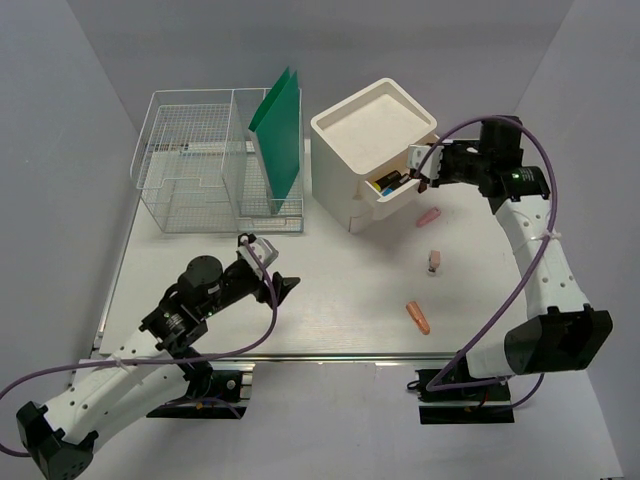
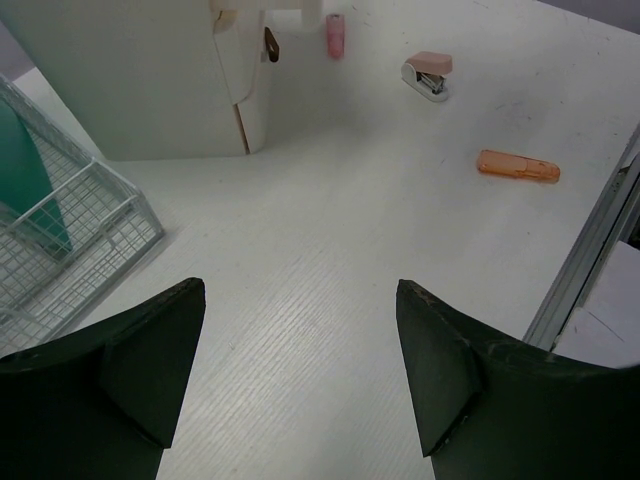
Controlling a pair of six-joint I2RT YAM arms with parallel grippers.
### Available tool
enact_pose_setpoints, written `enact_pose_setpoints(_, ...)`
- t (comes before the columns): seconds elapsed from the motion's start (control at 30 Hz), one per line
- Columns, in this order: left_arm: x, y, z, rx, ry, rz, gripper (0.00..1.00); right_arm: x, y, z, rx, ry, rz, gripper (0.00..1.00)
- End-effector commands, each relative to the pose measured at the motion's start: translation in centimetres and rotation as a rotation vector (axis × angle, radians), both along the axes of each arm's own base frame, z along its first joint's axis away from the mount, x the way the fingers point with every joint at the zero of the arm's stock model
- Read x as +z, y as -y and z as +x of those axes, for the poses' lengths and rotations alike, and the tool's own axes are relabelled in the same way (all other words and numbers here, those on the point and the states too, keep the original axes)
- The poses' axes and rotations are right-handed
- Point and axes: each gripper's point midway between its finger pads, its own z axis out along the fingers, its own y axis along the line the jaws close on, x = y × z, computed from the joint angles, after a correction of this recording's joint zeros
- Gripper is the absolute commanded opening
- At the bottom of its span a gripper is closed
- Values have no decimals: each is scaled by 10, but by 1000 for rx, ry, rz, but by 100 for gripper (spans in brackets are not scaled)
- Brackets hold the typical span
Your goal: Organize the desk
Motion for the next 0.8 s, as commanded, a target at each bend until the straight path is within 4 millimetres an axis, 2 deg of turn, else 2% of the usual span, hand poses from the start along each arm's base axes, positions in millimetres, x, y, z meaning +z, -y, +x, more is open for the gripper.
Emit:
enact_pose_setpoints(0.0,2,-4,1,16,14,-3,86,24,-13,14,13,109,-8,0)
enact_pose_setpoints(0.13,6,-8,1,33,30,-9,87,2,-20,22,7,90,-40,0)
enact_pose_setpoints(0.4,8,-11,1,39,38,-11,86,-26,-27,45,-45,61,-83,0)
enact_pose_setpoints(0.47,9,-11,1,42,38,-10,86,-32,-29,46,-44,48,-94,6)
enact_pose_setpoints(0.53,10,-11,0,39,42,-14,86,-35,-29,46,-47,44,-99,15)
enact_pose_setpoints(0.6,11,-12,-1,39,46,-19,87,-40,-29,43,-40,34,-114,30)
enact_pose_setpoints(0.63,11,-12,-1,37,48,-19,87,-42,-29,42,-39,30,-119,46)
enact_pose_setpoints(0.7,11,-11,-1,34,45,-16,87,-43,-27,40,-43,31,-125,54)
enact_pose_setpoints(0.73,11,-11,-1,32,46,-15,87,-43,-28,40,-41,32,-123,63)
enact_pose_setpoints(0.77,11,-11,-1,33,45,-16,86,-42,-28,39,-43,33,-120,65)
